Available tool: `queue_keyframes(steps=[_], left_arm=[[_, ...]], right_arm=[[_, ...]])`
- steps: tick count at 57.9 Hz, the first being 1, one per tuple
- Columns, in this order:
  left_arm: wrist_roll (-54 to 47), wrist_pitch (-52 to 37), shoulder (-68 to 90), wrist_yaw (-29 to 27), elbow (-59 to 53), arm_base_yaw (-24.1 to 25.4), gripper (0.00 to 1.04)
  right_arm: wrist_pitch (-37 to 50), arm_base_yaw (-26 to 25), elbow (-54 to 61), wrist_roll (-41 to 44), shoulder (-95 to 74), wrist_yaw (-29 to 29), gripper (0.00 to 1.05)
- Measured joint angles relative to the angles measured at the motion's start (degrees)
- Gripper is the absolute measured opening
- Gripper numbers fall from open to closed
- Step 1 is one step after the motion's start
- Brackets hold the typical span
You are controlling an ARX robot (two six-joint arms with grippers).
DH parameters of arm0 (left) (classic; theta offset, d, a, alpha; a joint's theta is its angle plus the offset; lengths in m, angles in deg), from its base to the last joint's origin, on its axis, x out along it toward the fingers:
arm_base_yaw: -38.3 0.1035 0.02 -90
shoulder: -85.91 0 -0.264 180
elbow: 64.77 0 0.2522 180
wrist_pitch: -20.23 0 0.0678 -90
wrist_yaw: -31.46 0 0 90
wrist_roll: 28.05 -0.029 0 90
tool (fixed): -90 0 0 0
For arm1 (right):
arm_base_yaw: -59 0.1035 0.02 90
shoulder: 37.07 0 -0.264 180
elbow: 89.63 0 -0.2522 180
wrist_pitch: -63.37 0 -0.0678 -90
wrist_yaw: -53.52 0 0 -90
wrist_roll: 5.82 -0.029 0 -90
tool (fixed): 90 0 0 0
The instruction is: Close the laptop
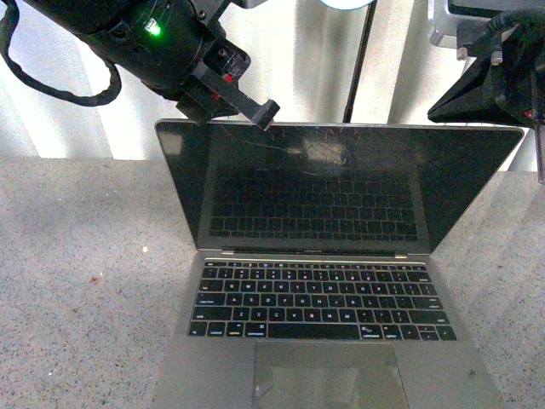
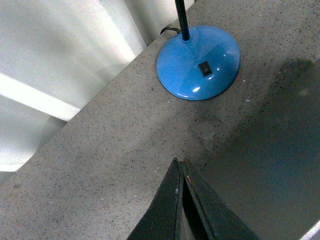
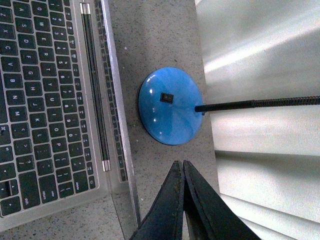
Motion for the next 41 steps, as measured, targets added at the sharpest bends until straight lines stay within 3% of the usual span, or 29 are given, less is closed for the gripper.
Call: queue_keyframes(steps=[41], left_arm=[[0.0,1.3,-3.1,1.2,-4.4,-0.4,0.04]], right_arm=[[-3.4,1.1,2.9,1.7,1.1,1.1,0.03]])
